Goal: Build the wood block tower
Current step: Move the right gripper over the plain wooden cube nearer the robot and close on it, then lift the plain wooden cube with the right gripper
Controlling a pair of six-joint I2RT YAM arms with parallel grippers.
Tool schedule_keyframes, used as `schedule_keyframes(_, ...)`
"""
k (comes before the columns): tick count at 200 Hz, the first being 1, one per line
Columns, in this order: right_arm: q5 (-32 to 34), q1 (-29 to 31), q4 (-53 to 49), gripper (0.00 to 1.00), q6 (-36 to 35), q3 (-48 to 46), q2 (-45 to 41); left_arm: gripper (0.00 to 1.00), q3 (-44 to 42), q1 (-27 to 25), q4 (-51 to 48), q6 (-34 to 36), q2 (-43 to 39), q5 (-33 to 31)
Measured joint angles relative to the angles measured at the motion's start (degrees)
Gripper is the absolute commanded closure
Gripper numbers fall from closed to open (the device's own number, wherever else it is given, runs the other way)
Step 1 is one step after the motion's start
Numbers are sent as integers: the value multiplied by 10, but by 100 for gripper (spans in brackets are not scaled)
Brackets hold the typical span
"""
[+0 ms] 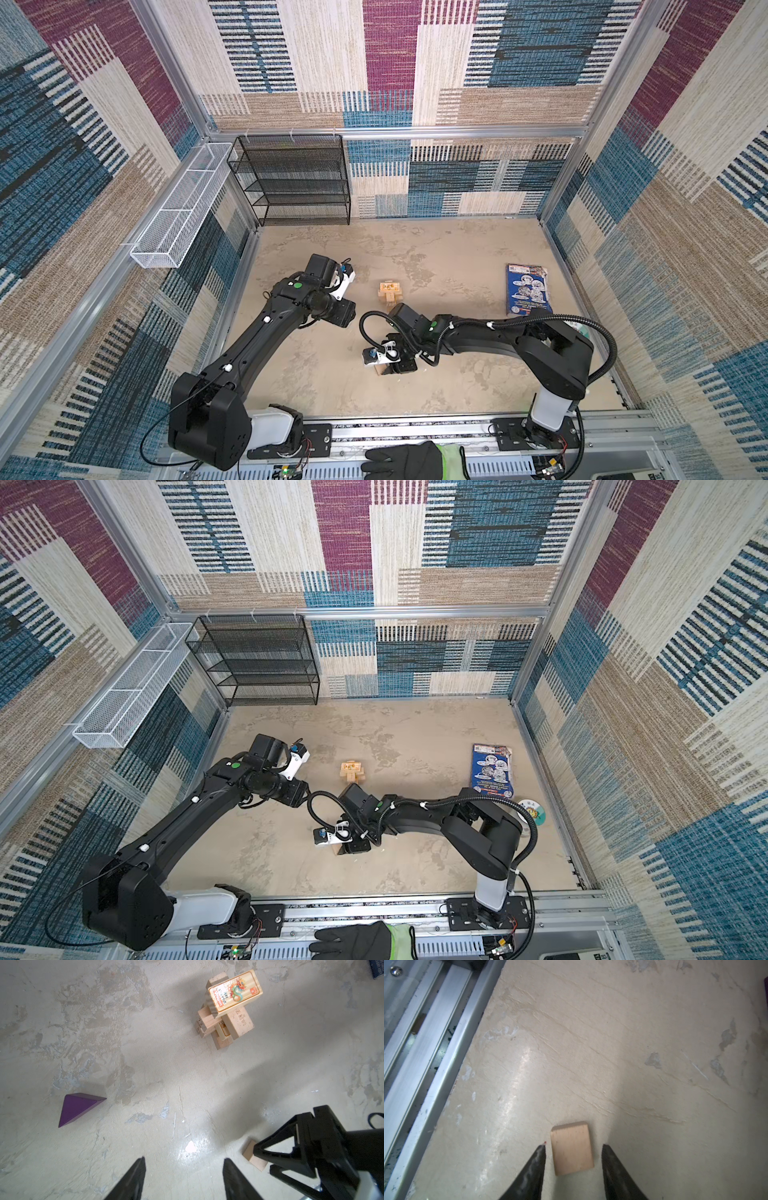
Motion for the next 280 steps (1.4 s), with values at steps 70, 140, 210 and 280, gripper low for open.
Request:
schedule_keyframes(70,-5,1,-24,63,-1,12,17,37,0,0,0,0,1,0)
schedule_keyframes(140,-9,1,-29,64,-2,18,23,38,1,0,0,0,1,0)
schedule_keyframes(210,-15,1,-45,75,-11,31,29,38,1,0,0,0,-3,0)
schedule_keyframes(280,-20,-4,-62,87,-24,50,9,39,2,0,0,0,-4,0)
